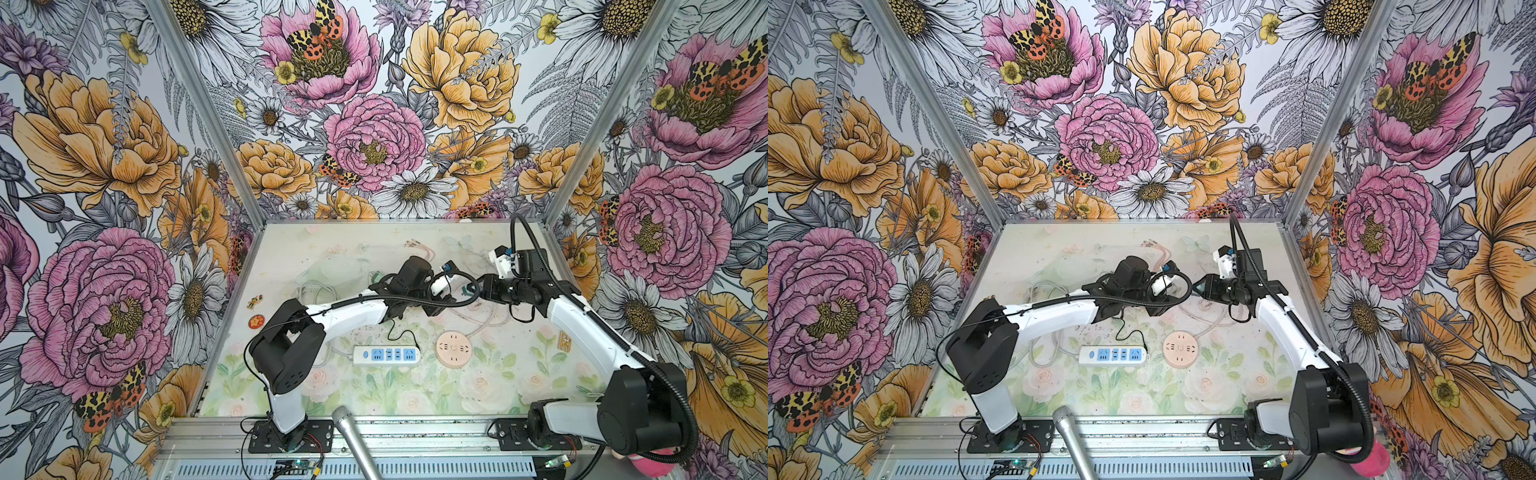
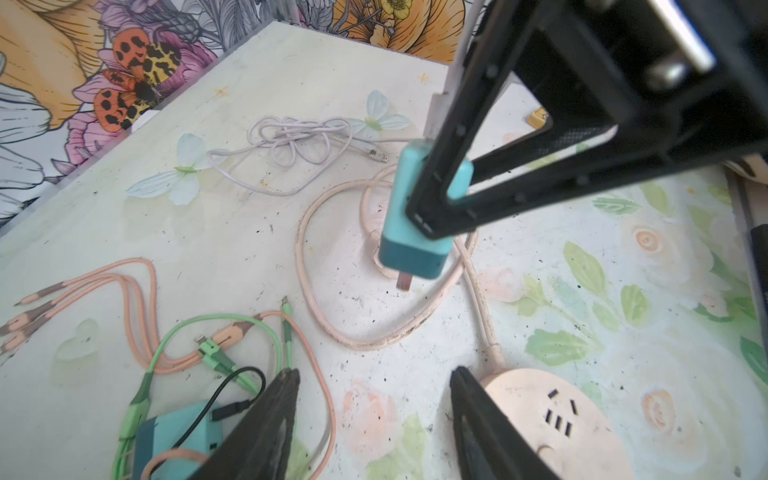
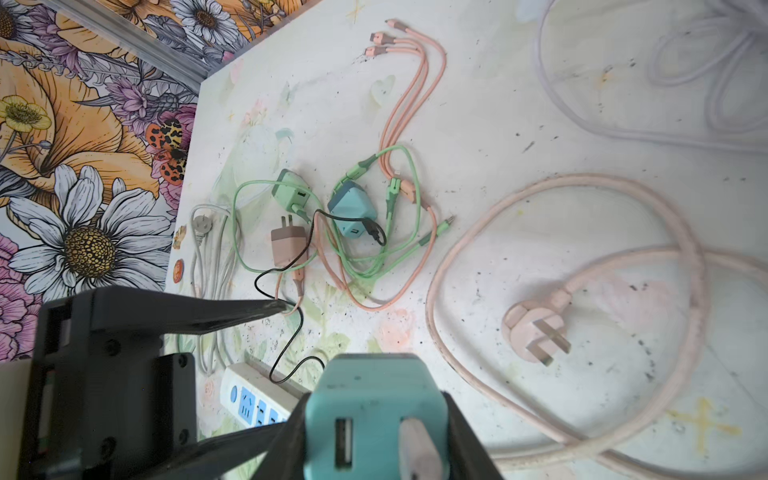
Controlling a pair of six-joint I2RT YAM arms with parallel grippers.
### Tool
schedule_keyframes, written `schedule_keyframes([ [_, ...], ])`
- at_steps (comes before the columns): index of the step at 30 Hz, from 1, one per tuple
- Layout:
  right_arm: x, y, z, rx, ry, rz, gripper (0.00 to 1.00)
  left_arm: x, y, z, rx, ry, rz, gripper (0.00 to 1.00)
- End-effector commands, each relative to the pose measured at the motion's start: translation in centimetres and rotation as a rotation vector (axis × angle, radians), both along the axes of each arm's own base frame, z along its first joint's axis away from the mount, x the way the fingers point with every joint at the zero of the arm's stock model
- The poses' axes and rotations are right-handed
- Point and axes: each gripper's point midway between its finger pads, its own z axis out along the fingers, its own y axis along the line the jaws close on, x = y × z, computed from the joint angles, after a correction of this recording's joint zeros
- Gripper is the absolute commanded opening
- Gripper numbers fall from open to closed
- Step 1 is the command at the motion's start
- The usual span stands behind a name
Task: Insert the plug
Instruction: 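Withdraw the left gripper while the right carries the charger toward the pink socket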
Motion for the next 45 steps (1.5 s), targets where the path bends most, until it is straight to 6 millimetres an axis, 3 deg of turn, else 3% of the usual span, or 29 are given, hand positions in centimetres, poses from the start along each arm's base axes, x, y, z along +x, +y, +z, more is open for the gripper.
schedule_keyframes([
  [1,-0.5,-1.0,1.2,-0.089,-0.042,-0.013,0.00,-0.5,1.6,1.4,0.008,-0.008,0.097,0.60],
  [6,-1.9,-0.7,1.4,-0.136,-0.054,0.007,0.00,-1.5,4.2,0.3,0.108,0.059,0.187,0.57],
  [13,-3.6,-0.5,1.3,-0.208,-0.064,0.038,0.00,-3.8,5.4,-0.5,0.093,0.175,0.194,0.51],
  [18,-4.8,-0.5,1.3,-0.243,-0.079,0.029,0.00,-6.5,5.3,-2.0,0.123,0.259,0.180,0.36],
  [21,-5.5,-0.5,1.2,-0.262,-0.068,0.019,0.00,-8.4,5.0,-3.1,0.148,0.293,0.160,0.35],
  [24,-6.2,-0.8,0.8,-0.294,-0.051,0.005,0.00,-9.1,5.1,-3.8,0.145,0.341,0.193,0.35],
  [39,-8.9,1.1,1.2,-0.263,-0.114,0.126,0.00,-15.5,4.4,-7.9,0.204,0.542,0.071,0.27],
  [45,-8.8,1.9,1.7,-0.292,-0.199,0.235,0.00,-15.7,5.0,-9.0,0.231,0.544,0.097,0.26],
])
